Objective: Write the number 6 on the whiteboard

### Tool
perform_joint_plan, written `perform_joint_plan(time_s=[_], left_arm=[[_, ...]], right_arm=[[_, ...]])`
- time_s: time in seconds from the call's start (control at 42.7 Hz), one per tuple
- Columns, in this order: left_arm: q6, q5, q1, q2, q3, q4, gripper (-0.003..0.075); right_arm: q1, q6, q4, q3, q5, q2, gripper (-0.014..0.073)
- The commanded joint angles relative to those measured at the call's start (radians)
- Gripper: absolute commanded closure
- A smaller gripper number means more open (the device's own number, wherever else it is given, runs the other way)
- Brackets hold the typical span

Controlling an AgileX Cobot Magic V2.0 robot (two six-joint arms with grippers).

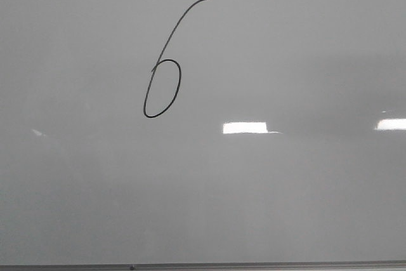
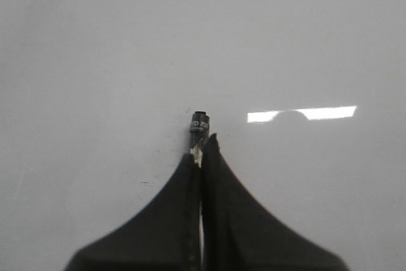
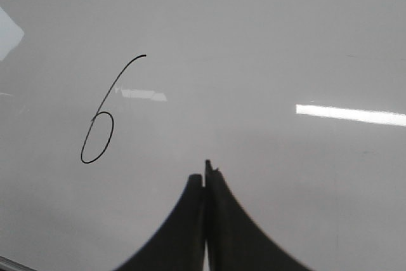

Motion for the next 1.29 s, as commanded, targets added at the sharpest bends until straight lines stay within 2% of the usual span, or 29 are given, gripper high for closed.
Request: perform_joint_plan(time_s=[0.0,0.094,0.234,0.305,1.125,1.266], left_arm=[[-0.034,-0.121,-0.034,-0.057,0.062,0.009,0.0741],[-0.034,-0.162,-0.05,-0.131,0.15,0.009,0.0741],[-0.036,-0.299,-0.059,-0.122,0.256,0.002,0.0741],[-0.036,-0.258,-0.059,-0.127,0.249,0.007,0.0741],[-0.036,-0.257,-0.059,-0.127,0.251,0.007,0.0741],[-0.036,-0.257,-0.059,-0.127,0.251,0.007,0.0741]], right_arm=[[-0.006,0.001,0.004,-0.026,-0.081,0.008,0.0654],[-0.006,0.001,0.004,-0.026,-0.081,0.008,0.0654],[-0.006,0.001,0.004,-0.026,-0.077,0.009,0.0654],[-0.006,0.001,0.004,-0.026,-0.076,0.009,0.0654],[-0.006,0.001,0.004,-0.026,-0.075,0.009,0.0654],[-0.01,-0.01,-0.041,-0.002,-0.123,0.009,0.0654]])
